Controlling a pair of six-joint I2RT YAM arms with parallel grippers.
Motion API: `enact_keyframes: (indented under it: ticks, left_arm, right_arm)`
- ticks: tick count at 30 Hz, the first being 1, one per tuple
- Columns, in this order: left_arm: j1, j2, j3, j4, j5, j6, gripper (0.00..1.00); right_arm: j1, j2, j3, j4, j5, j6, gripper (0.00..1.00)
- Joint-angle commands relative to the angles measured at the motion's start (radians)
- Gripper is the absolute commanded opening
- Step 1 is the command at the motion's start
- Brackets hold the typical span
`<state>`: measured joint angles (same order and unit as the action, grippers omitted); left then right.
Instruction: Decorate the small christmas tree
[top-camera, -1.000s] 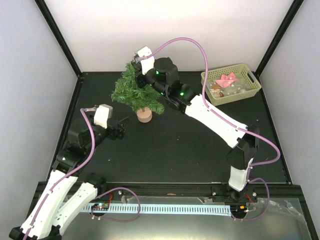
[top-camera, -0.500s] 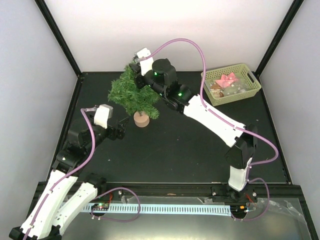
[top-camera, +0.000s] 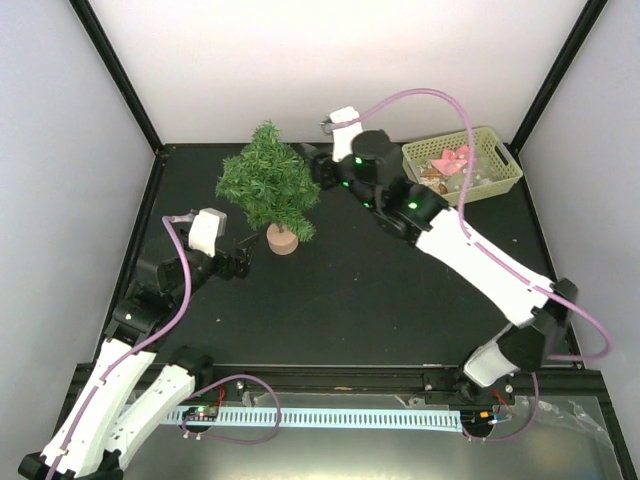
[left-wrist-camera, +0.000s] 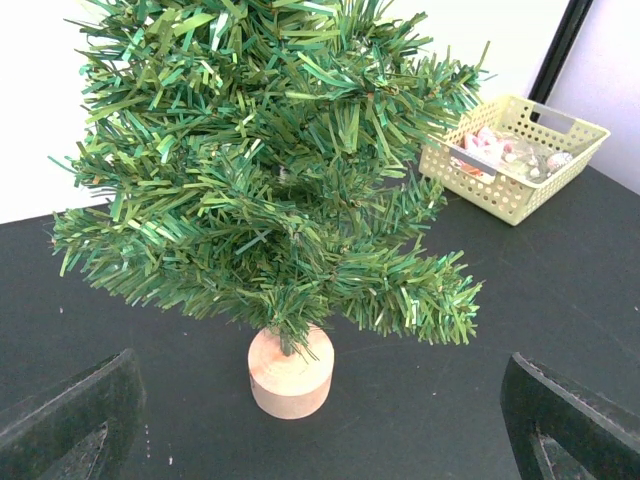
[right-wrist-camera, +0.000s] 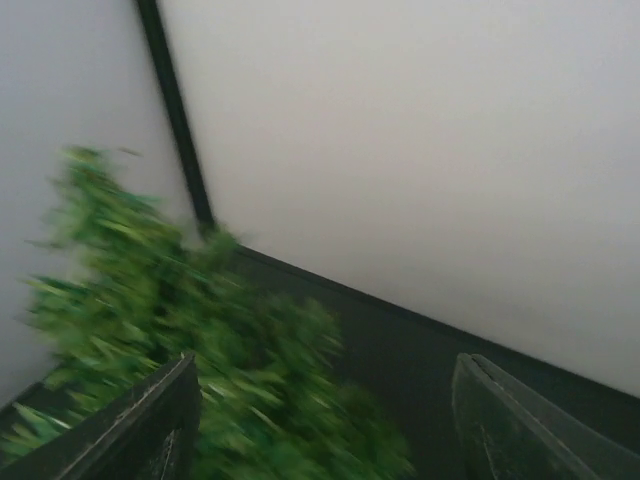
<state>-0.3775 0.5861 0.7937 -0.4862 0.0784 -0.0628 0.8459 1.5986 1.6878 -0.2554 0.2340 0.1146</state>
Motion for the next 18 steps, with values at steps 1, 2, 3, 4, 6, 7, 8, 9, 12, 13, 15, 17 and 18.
enact_keyframes:
  ticks: [1, 2, 3, 4, 6, 7, 8, 9, 12, 13, 15, 17, 18]
  left_arm:
    - [-0.003, 0.009, 0.009, -0.006, -0.02, -0.008, 0.99]
    - [-0.003, 0.009, 0.009, -0.008, -0.024, -0.009, 0.99]
    - [-0.004, 0.009, 0.008, -0.008, -0.024, -0.009, 0.99]
    - [-0.003, 0.01, 0.008, -0.007, -0.024, -0.009, 0.99]
    - [-0.003, 0.013, 0.009, -0.006, -0.019, -0.009, 0.99]
    - [-0.003, 0.014, 0.009, -0.006, -0.016, -0.009, 0.99]
    - [-0.003, 0.015, 0.007, -0.006, -0.014, -0.009, 0.99]
    - [-0.003, 0.014, 0.006, -0.004, -0.011, -0.009, 0.99]
    - [-0.003, 0.016, 0.002, -0.002, -0.008, -0.011, 0.99]
    - [-0.003, 0.014, 0.001, 0.0, -0.007, -0.01, 0.99]
    - [-0.003, 0.012, -0.003, 0.003, 0.001, -0.007, 0.99]
    - [-0.003, 0.01, -0.004, 0.004, 0.013, -0.005, 0.99]
    - [-0.003, 0.009, -0.004, 0.005, 0.016, -0.004, 0.99]
  right_arm:
    - [-0.098, -0.151, -0.165, -0.058, 0.077, 0.099, 0.7]
    - [-0.126, -0.186, -0.21, -0.051, 0.075, 0.121, 0.7]
    - [-0.163, -0.216, -0.256, -0.041, 0.07, 0.146, 0.69]
    - [-0.202, -0.241, -0.295, -0.033, 0.062, 0.173, 0.68]
    - [-0.281, -0.28, -0.359, -0.026, 0.054, 0.235, 0.64]
    - [-0.313, -0.289, -0.383, -0.025, 0.064, 0.263, 0.62]
    - [-0.35, -0.294, -0.408, -0.02, 0.091, 0.29, 0.6]
    - [-0.379, -0.294, -0.439, -0.017, 0.117, 0.324, 0.58]
    - [-0.473, -0.272, -0.485, -0.035, 0.108, 0.466, 0.5]
    - [-0.507, -0.259, -0.504, -0.031, 0.088, 0.504, 0.49]
    - [-0.575, -0.228, -0.541, -0.011, 0.033, 0.587, 0.48]
    - [-0.648, -0.185, -0.564, 0.011, -0.04, 0.667, 0.48]
    - [-0.681, -0.157, -0.566, 0.019, -0.075, 0.699, 0.47]
